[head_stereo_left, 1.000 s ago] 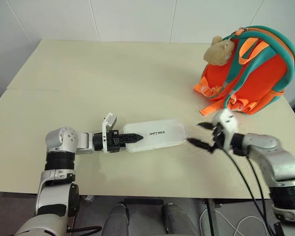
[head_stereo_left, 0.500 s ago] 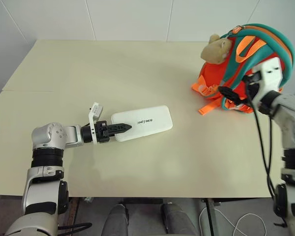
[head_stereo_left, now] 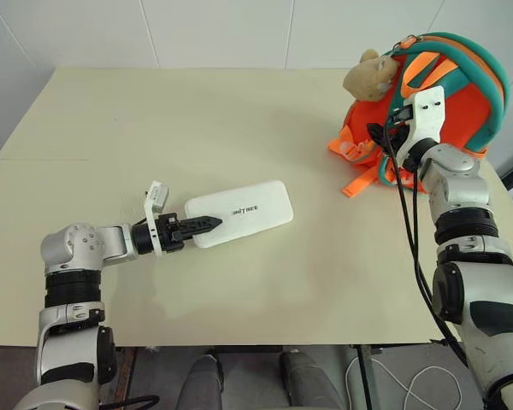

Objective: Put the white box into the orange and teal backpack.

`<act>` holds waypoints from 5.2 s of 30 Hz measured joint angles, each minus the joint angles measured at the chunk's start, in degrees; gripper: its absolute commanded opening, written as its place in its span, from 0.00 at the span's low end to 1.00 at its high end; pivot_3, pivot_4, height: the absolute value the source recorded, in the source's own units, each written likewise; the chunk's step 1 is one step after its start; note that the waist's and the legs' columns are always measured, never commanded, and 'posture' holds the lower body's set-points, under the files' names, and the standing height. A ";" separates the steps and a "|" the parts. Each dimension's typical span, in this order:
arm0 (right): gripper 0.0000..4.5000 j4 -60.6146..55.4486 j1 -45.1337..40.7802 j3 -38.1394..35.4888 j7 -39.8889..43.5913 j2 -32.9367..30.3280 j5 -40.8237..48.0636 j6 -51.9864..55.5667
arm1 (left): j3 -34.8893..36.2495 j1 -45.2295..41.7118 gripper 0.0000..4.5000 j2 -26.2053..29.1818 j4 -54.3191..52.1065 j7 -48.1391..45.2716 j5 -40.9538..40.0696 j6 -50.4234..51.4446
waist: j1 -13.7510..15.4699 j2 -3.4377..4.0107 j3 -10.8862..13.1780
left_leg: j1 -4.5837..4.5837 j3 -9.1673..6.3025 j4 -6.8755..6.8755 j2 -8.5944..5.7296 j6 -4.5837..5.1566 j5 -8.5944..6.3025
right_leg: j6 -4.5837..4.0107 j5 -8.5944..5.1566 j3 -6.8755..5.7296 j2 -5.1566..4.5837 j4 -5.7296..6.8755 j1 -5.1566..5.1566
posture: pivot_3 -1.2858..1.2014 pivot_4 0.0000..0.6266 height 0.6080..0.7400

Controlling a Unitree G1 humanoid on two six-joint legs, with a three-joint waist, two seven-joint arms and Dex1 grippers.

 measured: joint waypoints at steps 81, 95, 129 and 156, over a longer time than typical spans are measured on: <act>0.02 -62.93 22.91 6.44 29.79 -10.80 38.52 53.47 | -29.08 -31.85 0.44 -11.39 20.93 -21.68 32.90 -66.28 | 1.89 -0.10 0.09 | -0.24 -0.09 0.43 0.11 0.16 -0.11 | -0.22 -0.21 -0.11 0.16 0.21 -0.10 | 0.52 0.24 1.00; 0.02 -63.94 24.63 5.61 27.69 -10.28 38.41 53.09 | -23.81 -25.91 0.88 4.28 11.28 -33.72 28.65 -64.37 | 1.75 -0.06 0.10 | -0.21 -0.13 0.45 0.18 0.12 -0.09 | -0.25 -0.22 -0.13 0.22 0.30 -0.13 | 0.52 0.24 1.00; 0.02 -61.43 24.37 6.10 28.00 -9.32 35.52 51.25 | -24.12 -16.16 0.02 -0.48 -9.65 -24.01 25.04 -66.28 | 1.95 -0.07 0.10 | -0.23 -0.18 0.80 0.12 0.14 -0.10 | -0.17 -0.18 -0.13 0.19 0.42 0.01 | 0.52 0.24 1.00; 0.02 -62.56 25.94 5.33 26.19 -8.70 35.66 50.96 | -19.29 -9.70 0.99 4.68 -20.55 -20.74 17.77 -59.21 | 2.08 -0.07 0.10 | -0.22 -0.22 0.82 0.12 0.15 -0.09 | -0.12 -0.14 -0.13 0.20 0.41 0.06 | 0.52 0.24 1.00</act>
